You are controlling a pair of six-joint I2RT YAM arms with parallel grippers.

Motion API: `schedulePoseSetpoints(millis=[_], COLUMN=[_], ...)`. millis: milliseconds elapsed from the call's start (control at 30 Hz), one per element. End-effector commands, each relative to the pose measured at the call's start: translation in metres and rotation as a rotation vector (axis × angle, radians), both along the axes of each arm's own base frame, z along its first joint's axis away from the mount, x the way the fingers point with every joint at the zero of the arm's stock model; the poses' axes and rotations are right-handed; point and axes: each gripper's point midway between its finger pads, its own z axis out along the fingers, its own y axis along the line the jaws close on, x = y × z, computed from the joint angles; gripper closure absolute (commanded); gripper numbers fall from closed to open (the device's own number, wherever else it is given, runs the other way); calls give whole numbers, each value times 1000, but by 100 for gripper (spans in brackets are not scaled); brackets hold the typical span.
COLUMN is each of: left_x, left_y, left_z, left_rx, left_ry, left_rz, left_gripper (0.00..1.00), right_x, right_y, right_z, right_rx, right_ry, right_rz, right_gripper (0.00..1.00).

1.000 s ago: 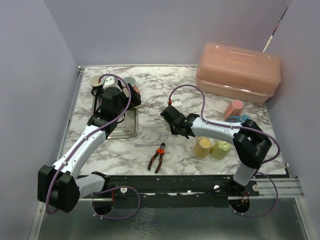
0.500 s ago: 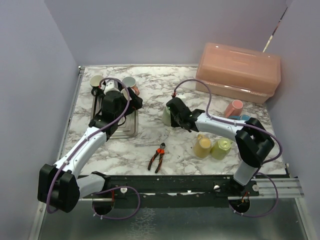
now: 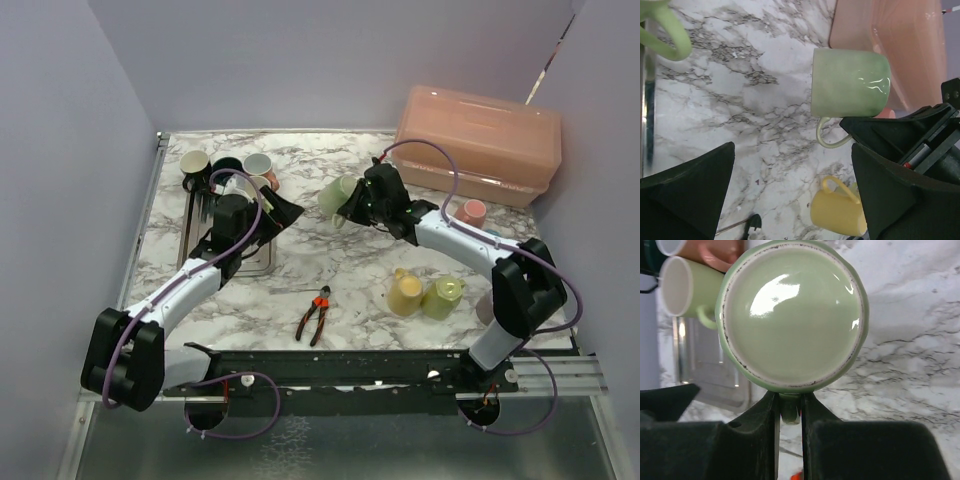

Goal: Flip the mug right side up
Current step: Turn over the cup at the center of the board.

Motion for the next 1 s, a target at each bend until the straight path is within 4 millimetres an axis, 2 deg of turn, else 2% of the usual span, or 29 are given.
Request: schedulePoseSetpoints(millis=[0,133,233,400,467,567,667,967], left_x=[8,5,2,0,0,-2,-7,-8], left_y=[-20,-26,-30,-38,-40,-45,-55,-64], left_z=[46,69,91,130,143,155,163,157], left_rx=[-164,-264,-352,-498,-552,-620,-656,-676], left_ry=[-91,-121,-144,-167,-179,-179,-181,-151], left_rz=[-52,-74,-93,-130,-140,-161,-204,-224], left_gripper=[1,6,13,24,25,25,22,26], right_x=[12,5,-2,-8,-10,-13,-14,-22], right_y=[29,32,32,31,33,37,42,53], right_z=[119,157,183,215,224,232,230,233], right_rx=[319,431,510,598,635,678,705,751], right_ry=[-203,-250,-306,-353,-362,-357,-333,-303], right_rz=[42,62,81,91,106,128,146,213], right_gripper=[99,99,99,99,99,99,99,99])
